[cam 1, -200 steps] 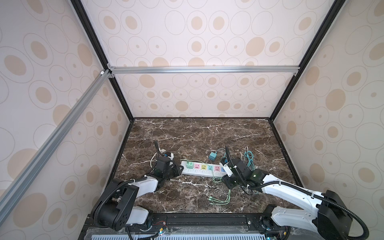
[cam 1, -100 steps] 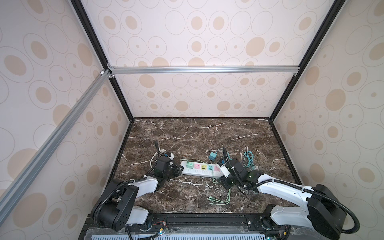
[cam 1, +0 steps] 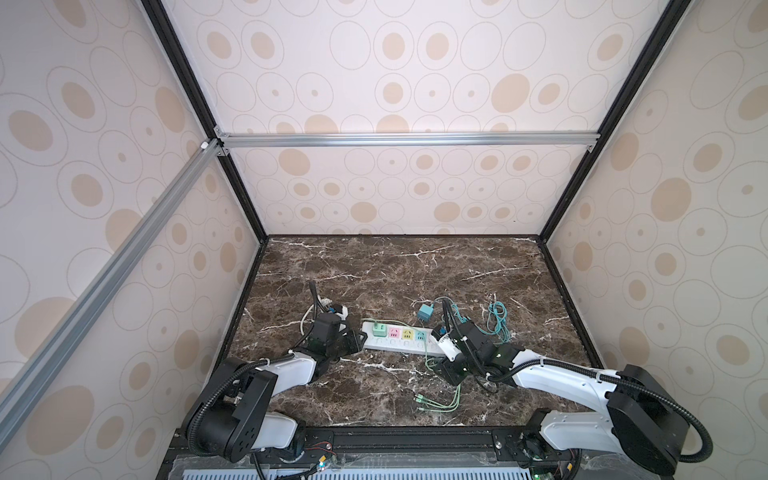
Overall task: Insert plugs into power strip
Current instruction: Pick up the power cord from the bottom-center of the table.
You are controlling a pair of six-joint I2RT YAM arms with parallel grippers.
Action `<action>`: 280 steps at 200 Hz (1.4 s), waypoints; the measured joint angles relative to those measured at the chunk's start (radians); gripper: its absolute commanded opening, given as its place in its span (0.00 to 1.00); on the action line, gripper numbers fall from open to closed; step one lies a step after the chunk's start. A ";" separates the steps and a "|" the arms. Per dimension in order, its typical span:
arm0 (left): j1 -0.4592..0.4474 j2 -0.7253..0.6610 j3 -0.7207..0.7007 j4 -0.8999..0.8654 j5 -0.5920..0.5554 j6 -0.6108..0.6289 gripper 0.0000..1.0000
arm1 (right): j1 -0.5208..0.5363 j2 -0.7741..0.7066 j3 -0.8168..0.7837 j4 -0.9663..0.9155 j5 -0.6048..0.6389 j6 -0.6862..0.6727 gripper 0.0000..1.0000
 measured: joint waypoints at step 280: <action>0.000 -0.025 0.004 -0.045 -0.010 0.042 0.31 | 0.117 0.210 0.377 -0.333 0.097 -0.093 0.00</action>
